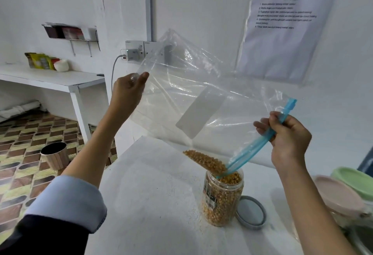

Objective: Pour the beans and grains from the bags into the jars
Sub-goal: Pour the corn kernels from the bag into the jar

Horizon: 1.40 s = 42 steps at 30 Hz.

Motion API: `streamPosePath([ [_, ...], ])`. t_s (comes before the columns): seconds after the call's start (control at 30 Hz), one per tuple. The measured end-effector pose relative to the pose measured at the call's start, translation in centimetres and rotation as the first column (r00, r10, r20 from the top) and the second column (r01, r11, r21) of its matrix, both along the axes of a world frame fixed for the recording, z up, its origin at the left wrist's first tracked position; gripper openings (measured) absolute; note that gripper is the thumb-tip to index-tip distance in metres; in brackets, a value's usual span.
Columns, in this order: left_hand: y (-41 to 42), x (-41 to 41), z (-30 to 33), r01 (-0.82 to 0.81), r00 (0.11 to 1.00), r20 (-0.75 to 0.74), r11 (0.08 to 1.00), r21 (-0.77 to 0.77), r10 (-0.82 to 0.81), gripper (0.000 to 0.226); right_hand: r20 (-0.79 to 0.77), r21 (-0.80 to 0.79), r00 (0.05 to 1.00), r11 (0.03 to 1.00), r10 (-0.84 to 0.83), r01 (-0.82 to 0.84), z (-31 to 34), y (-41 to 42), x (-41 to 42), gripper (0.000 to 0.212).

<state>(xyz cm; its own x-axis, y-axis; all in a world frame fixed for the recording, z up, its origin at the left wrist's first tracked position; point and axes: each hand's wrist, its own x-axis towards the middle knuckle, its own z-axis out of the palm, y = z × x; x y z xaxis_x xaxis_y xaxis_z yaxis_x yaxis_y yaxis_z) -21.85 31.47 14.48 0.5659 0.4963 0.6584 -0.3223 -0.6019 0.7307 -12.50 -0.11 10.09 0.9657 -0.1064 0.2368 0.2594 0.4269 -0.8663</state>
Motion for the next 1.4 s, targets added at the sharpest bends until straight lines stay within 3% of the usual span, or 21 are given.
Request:
streamPosePath([
  [0.17,-0.1,-0.2,0.7,0.059,0.998,0.038,0.995,-0.085,-0.056,0.047,0.020,-0.001,1.000,1.000,-0.006,0.006,0.0,0.4,-0.2,0.009],
  [0.47,-0.6,-0.3,0.9,0.096,0.995,0.034,0.995,-0.016,-0.096,0.048,-0.026,-0.019,0.999,1.000,0.020,-0.020,-0.1,0.2,0.1,0.006],
  [0.6,-0.8,0.1,0.7,0.090,0.996,0.019,0.995,-0.037,-0.089,0.046,0.005,-0.008,1.000,1.000,-0.030,0.030,0.0,-0.1,0.3,0.003],
  [1.4,-1.1,-0.2,1.3,0.134,0.990,0.044,0.989,-0.059,-0.131,0.047,-0.042,0.010,0.999,0.999,0.030,-0.030,0.2,-0.1,0.2,0.003],
])
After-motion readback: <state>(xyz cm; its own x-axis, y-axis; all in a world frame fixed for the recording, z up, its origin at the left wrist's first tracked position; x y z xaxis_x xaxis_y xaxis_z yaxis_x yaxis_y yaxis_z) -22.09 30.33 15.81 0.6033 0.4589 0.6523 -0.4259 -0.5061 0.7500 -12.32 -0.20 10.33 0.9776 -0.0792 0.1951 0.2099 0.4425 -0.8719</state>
